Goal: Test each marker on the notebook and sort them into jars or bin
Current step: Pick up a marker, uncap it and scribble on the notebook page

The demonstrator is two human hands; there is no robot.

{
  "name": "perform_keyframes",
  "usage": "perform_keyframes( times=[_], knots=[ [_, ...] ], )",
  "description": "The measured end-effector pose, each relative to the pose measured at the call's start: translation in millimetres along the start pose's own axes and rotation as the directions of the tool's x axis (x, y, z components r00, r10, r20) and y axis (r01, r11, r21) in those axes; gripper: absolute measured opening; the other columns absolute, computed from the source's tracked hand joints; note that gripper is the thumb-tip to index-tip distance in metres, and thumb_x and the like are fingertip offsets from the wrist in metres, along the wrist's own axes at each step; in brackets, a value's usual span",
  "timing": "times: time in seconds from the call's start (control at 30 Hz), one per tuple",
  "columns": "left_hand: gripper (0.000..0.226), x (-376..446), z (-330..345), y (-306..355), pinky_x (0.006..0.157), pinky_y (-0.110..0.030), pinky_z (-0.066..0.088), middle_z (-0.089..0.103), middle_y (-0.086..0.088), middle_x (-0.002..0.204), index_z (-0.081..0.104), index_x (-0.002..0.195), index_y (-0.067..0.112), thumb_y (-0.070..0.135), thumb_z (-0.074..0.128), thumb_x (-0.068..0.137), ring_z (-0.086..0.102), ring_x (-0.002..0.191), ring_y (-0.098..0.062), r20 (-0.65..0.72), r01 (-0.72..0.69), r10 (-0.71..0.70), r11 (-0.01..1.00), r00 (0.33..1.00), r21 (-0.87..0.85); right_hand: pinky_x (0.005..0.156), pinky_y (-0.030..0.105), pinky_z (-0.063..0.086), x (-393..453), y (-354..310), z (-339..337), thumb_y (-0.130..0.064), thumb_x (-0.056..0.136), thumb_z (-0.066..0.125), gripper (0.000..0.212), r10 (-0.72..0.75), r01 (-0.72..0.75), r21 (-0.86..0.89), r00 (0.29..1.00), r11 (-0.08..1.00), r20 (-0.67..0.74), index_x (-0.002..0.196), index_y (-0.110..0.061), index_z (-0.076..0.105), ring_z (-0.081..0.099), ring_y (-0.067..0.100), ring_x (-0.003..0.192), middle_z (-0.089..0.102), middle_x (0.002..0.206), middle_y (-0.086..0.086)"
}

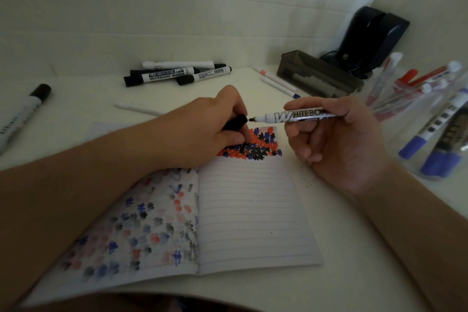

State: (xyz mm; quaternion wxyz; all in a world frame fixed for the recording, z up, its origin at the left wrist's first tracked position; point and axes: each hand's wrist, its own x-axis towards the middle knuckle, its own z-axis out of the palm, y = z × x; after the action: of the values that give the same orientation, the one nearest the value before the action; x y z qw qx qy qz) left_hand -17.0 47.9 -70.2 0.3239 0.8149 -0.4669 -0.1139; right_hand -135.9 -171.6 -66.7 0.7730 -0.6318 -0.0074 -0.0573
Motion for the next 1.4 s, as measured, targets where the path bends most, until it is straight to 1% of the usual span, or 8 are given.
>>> perform_keyframes(
  times=[0.27, 0.4, 0.53, 0.63, 0.87, 1.0, 1.23, 1.4],
  knots=[
    [0.023, 0.9, 1.1, -1.7, 0.091, -0.033, 0.054, 0.070, 0.014, 0.118, 0.045, 0.113, 0.038, 0.041, 0.062, 0.098, 0.063, 0.105, -0.003, -0.024, 0.001, 0.001, 0.997, 1.000, 0.081, 0.042, 0.020, 0.031, 2.1, 2.7, 5.2, -0.022, 0.090, 0.044, 0.031, 0.053, -0.059, -0.111, 0.997, 0.992, -0.057, 0.099, -0.012, 0.071, 0.048, 0.023, 0.050, 0.072, 0.079, 0.014],
    [0.013, 0.2, 1.3, -1.7, 0.069, -0.013, 0.044, 0.070, 0.023, 0.097, 0.057, 0.113, 0.039, 0.041, 0.059, 0.100, 0.061, 0.081, 0.007, -0.113, -0.035, 0.038, 0.999, 0.993, 0.022, 0.040, 0.020, 0.032, 1.5, 1.4, 6.4, -0.010, 0.098, 0.054, 0.014, -0.004, -0.014, -0.156, 0.994, 0.988, -0.113, 0.089, -0.016, 0.063, 0.048, 0.022, 0.049, 0.071, 0.077, 0.014],
    [0.013, 0.8, -0.9, -3.8, 0.054, -0.018, 0.044, 0.060, 0.014, 0.070, 0.063, 0.107, 0.037, 0.038, 0.050, 0.104, 0.048, 0.056, -0.002, -0.237, -0.091, 0.052, 0.984, 0.970, -0.155, 0.044, 0.023, 0.040, -2.8, -3.2, 6.4, -0.013, 0.087, 0.072, 0.011, -0.115, 0.087, -0.204, 0.985, 0.975, -0.129, 0.096, -0.017, 0.077, 0.056, 0.023, 0.056, 0.077, 0.088, 0.017],
    [0.018, 0.5, -1.2, -5.0, 0.051, -0.021, 0.041, 0.051, 0.008, 0.067, 0.061, 0.106, 0.037, 0.040, 0.044, 0.106, 0.042, 0.055, -0.002, -0.225, -0.079, 0.031, 0.974, 0.974, -0.211, 0.044, 0.024, 0.044, -4.1, -0.5, 11.3, -0.017, 0.088, 0.071, 0.017, -0.161, 0.105, -0.356, 0.978, 0.929, -0.134, 0.105, -0.015, 0.075, 0.060, 0.024, 0.058, 0.079, 0.093, 0.015],
    [0.007, 0.0, 0.9, 1.9, 0.053, -0.022, 0.042, 0.056, 0.018, 0.071, 0.048, 0.105, 0.029, 0.035, 0.046, 0.104, 0.045, 0.056, -0.004, -0.241, -0.165, 0.137, 0.981, 0.961, -0.099, 0.040, 0.021, 0.035, 0.0, 0.8, 15.8, -0.027, 0.098, 0.061, 0.018, -0.016, -0.014, -0.158, 0.983, 0.987, -0.183, 0.100, -0.011, 0.068, 0.051, 0.022, 0.053, 0.077, 0.095, 0.015],
    [0.004, 4.4, 2.3, 8.3, 0.054, -0.021, 0.043, 0.057, 0.009, 0.071, 0.046, 0.105, 0.030, 0.035, 0.047, 0.105, 0.046, 0.058, -0.004, -0.294, -0.169, 0.124, 0.977, 0.948, -0.133, 0.039, 0.018, 0.036, -1.1, -2.2, 16.5, -0.024, 0.095, 0.062, 0.015, 0.013, -0.023, -0.055, 0.982, 0.998, -0.187, 0.095, -0.012, 0.071, 0.050, 0.016, 0.052, 0.075, 0.090, 0.015],
    [0.008, 9.7, 0.4, 8.9, 0.059, -0.027, 0.039, 0.056, 0.004, 0.075, 0.045, 0.106, 0.029, 0.036, 0.048, 0.106, 0.047, 0.062, -0.006, -0.207, -0.116, 0.093, 0.988, 0.974, -0.099, 0.043, 0.020, 0.037, -3.5, 0.9, 18.0, -0.019, 0.093, 0.064, 0.013, 0.026, -0.051, -0.111, 0.975, 0.993, -0.220, 0.099, -0.009, 0.071, 0.053, 0.017, 0.057, 0.073, 0.090, 0.017],
    [0.008, 10.4, 6.6, 5.3, 0.056, -0.025, 0.040, 0.057, 0.005, 0.071, 0.045, 0.104, 0.031, 0.038, 0.050, 0.105, 0.047, 0.057, -0.004, -0.257, -0.141, 0.090, 0.972, 0.962, -0.188, 0.046, 0.019, 0.037, 0.0, -2.6, 19.6, -0.022, 0.094, 0.064, 0.015, 0.107, -0.132, -0.100, 0.968, 0.986, -0.228, 0.098, -0.009, 0.070, 0.051, 0.015, 0.057, 0.070, 0.084, 0.013]
  ],
)
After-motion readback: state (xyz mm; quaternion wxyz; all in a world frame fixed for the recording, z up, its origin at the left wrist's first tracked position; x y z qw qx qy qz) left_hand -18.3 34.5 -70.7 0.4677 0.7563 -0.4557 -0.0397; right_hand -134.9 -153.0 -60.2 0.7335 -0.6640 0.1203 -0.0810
